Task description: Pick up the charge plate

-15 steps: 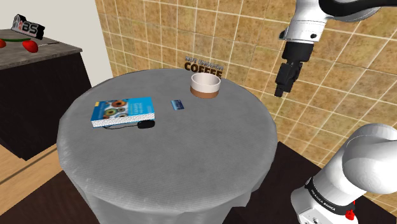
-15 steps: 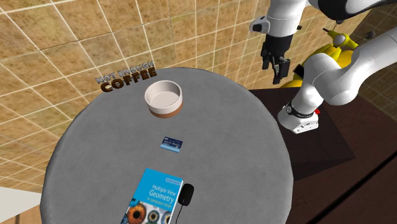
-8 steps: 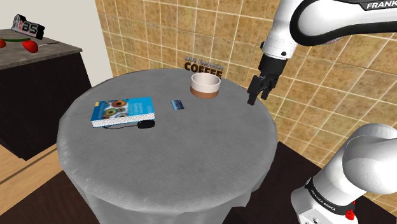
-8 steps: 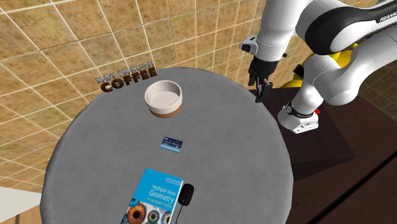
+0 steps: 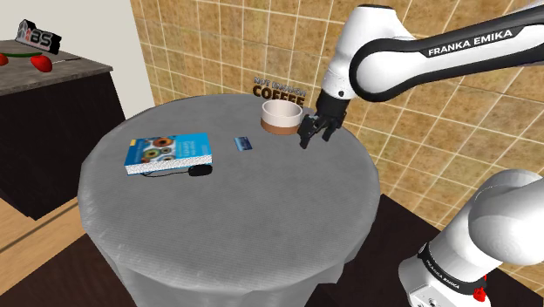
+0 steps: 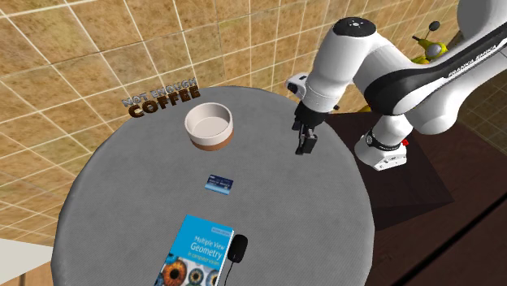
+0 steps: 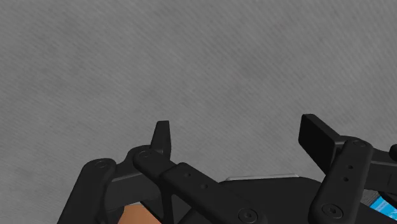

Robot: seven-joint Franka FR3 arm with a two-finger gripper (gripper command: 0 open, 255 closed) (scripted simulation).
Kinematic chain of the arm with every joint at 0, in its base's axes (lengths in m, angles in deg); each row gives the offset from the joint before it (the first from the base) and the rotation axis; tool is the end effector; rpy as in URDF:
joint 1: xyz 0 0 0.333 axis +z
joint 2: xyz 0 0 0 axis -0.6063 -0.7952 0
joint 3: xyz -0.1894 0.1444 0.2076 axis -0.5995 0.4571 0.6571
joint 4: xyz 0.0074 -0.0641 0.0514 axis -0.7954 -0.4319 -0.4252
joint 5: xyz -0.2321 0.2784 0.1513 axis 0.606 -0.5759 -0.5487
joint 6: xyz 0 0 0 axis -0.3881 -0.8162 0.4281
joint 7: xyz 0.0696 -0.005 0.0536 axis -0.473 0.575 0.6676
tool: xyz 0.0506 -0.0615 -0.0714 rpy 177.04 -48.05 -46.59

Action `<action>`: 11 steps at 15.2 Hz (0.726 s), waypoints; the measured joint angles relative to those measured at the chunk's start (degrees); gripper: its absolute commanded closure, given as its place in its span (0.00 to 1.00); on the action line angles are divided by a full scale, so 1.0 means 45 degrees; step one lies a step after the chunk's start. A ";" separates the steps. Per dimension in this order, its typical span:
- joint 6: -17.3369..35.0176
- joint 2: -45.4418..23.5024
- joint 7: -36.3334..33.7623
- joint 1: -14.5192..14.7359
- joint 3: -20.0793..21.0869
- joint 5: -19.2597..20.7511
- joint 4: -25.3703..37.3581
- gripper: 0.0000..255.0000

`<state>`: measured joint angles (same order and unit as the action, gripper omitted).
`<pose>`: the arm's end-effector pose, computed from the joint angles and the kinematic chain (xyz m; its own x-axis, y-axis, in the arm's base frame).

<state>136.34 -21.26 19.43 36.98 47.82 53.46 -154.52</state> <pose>0.3973 0.0995 0.4478 0.9869 -0.0920 0.1327 -0.0869 -0.9952 -0.0442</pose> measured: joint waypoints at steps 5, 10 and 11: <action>0.2558 -0.1993 -0.1987 -0.0675 0.1229 0.1169 0.0572 0.00; 0.4416 -0.4645 -0.5118 -0.1736 0.2498 0.4013 0.2143 0.00; 0.4545 -0.5138 -0.5920 -0.1858 0.2709 0.4781 0.2570 0.00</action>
<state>156.79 -44.38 -7.21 28.62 60.01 74.97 -142.95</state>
